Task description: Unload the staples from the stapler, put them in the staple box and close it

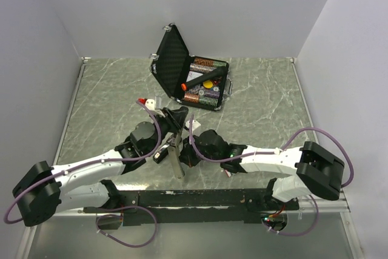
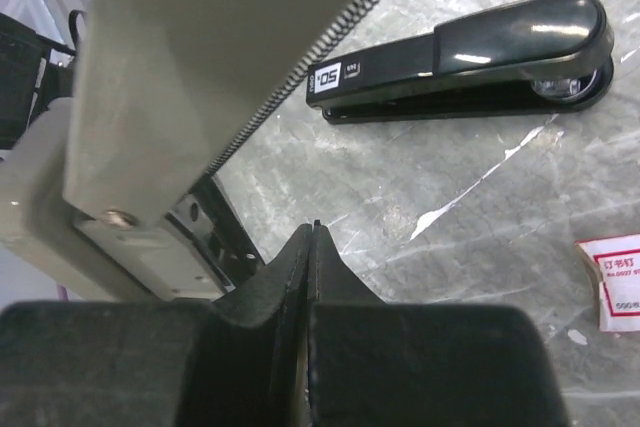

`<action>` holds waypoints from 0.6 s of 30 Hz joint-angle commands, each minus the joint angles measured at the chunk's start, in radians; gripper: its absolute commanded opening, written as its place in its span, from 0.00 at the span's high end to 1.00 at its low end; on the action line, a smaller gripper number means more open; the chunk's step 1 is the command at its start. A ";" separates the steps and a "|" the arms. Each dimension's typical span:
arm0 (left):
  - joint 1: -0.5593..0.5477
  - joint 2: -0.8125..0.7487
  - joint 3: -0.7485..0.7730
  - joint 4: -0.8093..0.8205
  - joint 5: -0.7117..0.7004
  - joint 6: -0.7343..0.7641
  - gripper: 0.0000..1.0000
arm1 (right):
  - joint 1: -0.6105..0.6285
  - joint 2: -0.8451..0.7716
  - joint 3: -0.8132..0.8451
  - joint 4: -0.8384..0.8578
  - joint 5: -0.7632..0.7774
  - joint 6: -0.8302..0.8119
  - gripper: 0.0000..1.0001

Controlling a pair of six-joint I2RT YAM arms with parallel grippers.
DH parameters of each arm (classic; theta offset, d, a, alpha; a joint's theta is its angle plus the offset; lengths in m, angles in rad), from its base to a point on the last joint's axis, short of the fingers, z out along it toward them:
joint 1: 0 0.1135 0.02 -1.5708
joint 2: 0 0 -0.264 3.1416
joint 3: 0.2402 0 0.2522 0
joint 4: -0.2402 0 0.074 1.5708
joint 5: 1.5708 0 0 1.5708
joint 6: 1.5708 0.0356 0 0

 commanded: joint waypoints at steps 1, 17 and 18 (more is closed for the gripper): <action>-0.023 0.030 0.022 0.154 -0.125 0.000 0.99 | 0.014 -0.027 -0.028 0.099 -0.020 0.060 1.00; -0.040 0.141 0.085 0.198 -0.165 0.009 0.99 | 0.012 -0.092 -0.079 0.099 0.006 0.088 1.00; -0.042 0.124 0.080 0.190 -0.158 0.009 0.99 | 0.014 -0.095 -0.073 0.082 0.012 0.083 1.00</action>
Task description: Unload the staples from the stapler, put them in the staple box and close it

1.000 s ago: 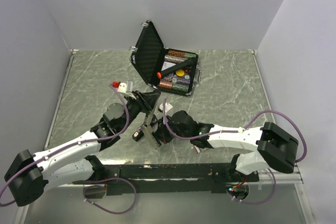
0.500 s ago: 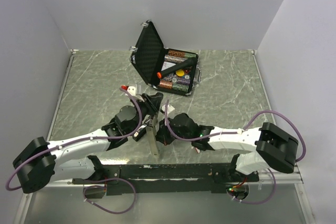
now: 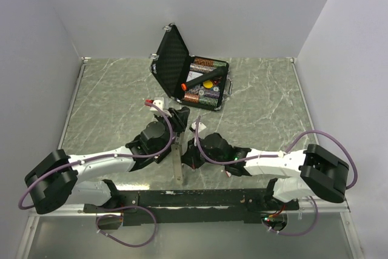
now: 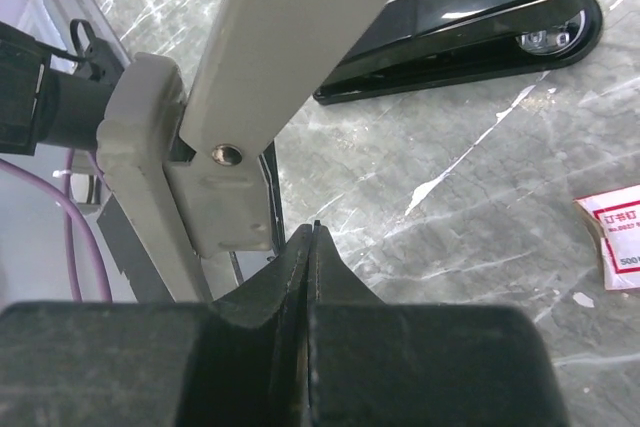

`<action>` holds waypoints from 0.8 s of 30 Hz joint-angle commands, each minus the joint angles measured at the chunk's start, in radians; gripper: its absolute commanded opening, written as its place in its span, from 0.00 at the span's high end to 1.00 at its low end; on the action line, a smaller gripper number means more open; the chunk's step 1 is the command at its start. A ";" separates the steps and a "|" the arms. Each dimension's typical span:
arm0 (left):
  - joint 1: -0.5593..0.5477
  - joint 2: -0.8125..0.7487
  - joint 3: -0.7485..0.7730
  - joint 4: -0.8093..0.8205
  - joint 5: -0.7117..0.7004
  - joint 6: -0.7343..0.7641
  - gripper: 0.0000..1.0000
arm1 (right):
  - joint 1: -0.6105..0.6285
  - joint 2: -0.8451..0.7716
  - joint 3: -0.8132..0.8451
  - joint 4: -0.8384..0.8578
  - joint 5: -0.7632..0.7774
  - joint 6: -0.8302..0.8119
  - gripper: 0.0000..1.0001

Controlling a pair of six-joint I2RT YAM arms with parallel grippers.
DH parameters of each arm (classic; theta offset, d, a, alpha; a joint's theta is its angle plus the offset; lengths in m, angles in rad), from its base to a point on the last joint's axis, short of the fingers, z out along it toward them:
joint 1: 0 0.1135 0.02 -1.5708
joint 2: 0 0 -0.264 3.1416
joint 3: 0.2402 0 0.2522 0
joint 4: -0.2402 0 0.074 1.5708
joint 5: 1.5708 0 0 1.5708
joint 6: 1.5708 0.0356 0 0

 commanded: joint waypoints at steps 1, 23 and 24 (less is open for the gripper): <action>-0.007 -0.067 0.056 0.093 -0.003 -0.014 0.99 | 0.016 -0.058 0.016 0.020 0.004 -0.003 1.00; -0.009 -0.466 0.104 -0.328 0.129 0.009 0.99 | 0.014 -0.247 0.305 -0.505 0.443 -0.347 1.00; -0.008 -0.480 0.101 -0.335 0.120 0.014 0.99 | 0.014 -0.260 0.327 -0.538 0.449 -0.361 1.00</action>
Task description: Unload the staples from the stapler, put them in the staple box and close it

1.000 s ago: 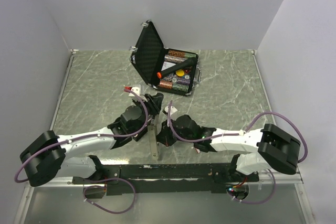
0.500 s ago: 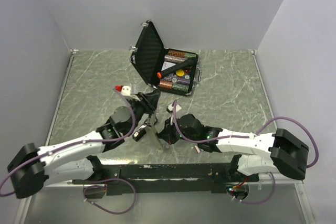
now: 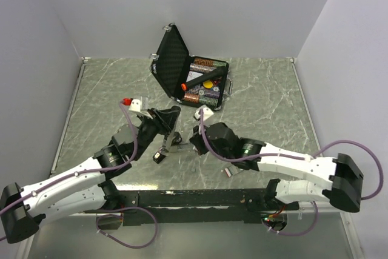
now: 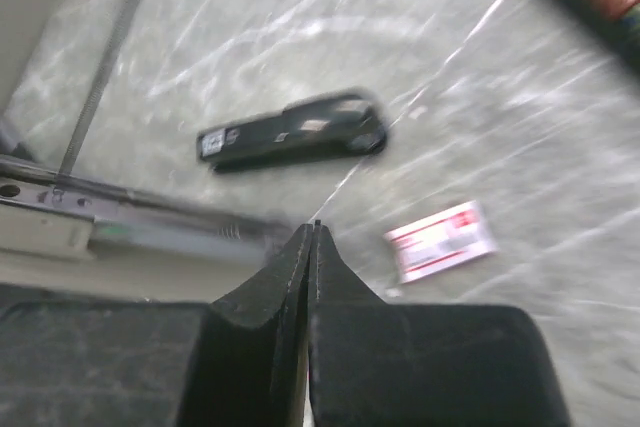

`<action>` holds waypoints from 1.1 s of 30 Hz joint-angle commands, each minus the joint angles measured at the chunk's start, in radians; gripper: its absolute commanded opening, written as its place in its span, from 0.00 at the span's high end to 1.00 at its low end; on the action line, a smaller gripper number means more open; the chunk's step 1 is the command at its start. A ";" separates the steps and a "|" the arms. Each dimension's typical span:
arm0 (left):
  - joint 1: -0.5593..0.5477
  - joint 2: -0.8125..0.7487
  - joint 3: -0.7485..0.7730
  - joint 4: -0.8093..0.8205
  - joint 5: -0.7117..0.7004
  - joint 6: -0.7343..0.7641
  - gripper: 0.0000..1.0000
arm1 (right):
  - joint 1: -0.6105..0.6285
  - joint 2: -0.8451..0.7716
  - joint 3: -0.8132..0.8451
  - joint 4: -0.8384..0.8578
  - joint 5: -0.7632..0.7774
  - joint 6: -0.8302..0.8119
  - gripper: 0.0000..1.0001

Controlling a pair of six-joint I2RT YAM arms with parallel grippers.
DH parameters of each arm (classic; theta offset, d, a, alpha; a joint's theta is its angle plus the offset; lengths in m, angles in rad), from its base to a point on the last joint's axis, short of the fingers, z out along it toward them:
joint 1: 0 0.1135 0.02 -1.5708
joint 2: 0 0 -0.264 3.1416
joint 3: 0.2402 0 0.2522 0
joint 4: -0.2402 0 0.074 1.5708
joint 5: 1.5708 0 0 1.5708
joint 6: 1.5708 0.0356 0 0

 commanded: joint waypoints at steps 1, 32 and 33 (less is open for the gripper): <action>-0.004 -0.087 0.054 0.008 -0.008 0.018 0.99 | 0.007 -0.112 0.139 -0.179 0.153 -0.117 1.00; -0.002 -0.149 0.083 0.045 0.359 -0.043 0.99 | -0.070 -0.082 0.162 0.004 -0.059 -0.034 1.00; -0.002 -0.147 0.083 0.048 0.365 -0.045 0.99 | -0.070 -0.085 0.162 0.022 -0.072 -0.032 1.00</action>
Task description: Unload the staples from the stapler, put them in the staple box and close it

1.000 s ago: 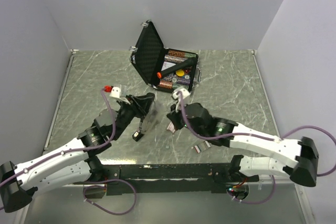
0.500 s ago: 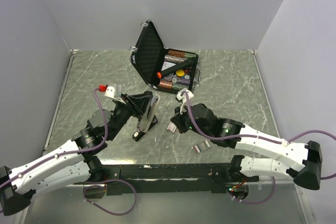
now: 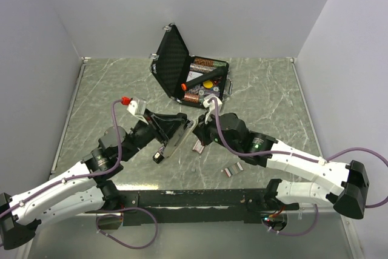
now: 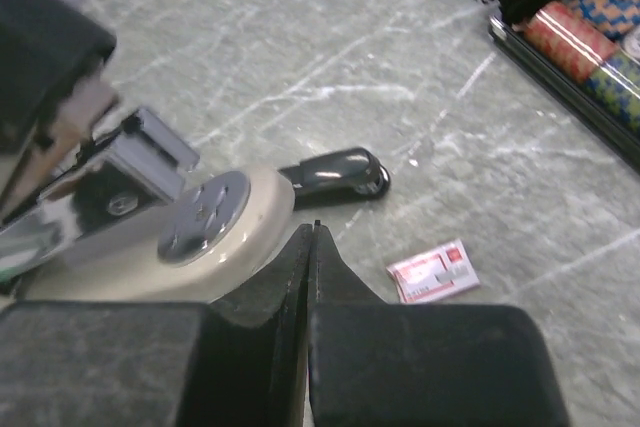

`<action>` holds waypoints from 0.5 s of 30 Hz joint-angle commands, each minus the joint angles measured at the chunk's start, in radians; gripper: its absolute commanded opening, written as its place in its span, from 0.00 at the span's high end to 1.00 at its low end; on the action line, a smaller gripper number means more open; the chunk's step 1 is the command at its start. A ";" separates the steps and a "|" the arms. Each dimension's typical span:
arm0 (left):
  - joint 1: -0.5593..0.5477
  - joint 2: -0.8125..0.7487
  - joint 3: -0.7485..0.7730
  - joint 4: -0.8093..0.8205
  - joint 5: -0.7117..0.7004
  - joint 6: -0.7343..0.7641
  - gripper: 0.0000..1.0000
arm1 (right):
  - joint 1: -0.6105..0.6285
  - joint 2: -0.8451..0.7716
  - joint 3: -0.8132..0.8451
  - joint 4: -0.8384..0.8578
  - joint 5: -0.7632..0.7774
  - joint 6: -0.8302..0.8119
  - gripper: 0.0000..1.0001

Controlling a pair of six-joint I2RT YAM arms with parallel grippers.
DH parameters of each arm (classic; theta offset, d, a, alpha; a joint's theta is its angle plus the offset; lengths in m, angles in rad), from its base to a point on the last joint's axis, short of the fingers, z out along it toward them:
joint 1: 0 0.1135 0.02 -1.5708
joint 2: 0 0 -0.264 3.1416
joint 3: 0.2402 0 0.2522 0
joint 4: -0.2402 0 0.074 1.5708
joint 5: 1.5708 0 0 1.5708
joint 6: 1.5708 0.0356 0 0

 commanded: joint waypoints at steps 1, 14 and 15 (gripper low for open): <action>-0.002 -0.023 0.042 0.148 0.084 -0.045 0.99 | -0.008 -0.003 0.047 0.130 -0.075 -0.003 1.00; -0.002 0.027 0.022 0.246 0.222 -0.062 0.99 | -0.008 -0.034 0.119 0.173 -0.366 -0.009 1.00; -0.002 0.027 0.022 0.249 0.243 -0.062 0.99 | -0.008 -0.043 0.119 0.173 -0.374 -0.018 1.00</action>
